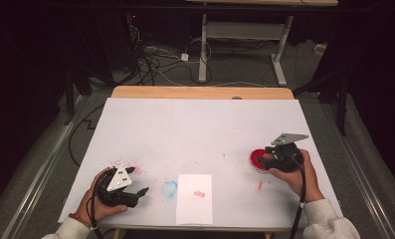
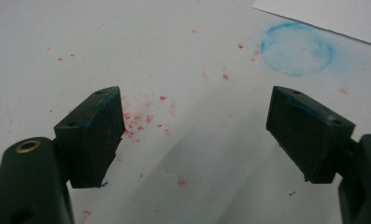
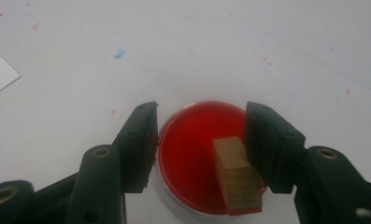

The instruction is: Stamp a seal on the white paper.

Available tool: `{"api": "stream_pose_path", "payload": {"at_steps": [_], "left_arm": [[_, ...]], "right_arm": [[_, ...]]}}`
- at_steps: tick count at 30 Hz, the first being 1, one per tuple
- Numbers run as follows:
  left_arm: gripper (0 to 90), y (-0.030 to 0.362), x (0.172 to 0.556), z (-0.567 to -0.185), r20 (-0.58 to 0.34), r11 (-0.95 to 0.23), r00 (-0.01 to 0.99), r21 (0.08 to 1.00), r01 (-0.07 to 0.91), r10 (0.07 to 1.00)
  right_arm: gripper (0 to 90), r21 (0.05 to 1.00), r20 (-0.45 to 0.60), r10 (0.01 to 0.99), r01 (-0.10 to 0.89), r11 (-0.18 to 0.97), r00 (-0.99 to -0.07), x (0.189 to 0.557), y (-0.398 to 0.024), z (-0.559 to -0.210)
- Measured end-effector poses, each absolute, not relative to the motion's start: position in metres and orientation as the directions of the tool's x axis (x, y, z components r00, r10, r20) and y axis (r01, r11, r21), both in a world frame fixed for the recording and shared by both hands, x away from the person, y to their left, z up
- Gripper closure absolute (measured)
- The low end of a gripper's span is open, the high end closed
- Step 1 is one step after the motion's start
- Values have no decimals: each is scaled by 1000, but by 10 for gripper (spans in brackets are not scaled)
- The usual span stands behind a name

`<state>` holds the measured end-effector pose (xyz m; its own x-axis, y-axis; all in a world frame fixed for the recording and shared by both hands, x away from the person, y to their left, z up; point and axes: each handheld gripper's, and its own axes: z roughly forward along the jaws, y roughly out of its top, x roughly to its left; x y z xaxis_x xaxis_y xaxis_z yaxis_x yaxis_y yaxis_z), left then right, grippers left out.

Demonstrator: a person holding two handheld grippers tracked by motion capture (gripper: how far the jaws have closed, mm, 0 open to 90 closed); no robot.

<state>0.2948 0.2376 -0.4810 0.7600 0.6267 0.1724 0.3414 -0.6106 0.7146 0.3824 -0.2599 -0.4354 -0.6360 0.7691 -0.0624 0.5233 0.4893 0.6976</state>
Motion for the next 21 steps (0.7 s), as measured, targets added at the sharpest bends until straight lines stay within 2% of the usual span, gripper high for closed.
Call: {"api": "stream_pose_path", "payload": {"at_steps": [10,17,21], "left_arm": [[186,238,295,-481,174,-611,759,714,341,627],[185,238,295,-481,176,-614,759,712,342,627],[186,238,295,-481,177,-614,759,712,341,627]], "right_arm": [[395,721,-56,756,498,482,-652,381,-257,-432],[317,719,-168,717,413,559,-677,374,-246,-428],[310,700,-214,694,388,600,-688,372,-242,-433]]}}
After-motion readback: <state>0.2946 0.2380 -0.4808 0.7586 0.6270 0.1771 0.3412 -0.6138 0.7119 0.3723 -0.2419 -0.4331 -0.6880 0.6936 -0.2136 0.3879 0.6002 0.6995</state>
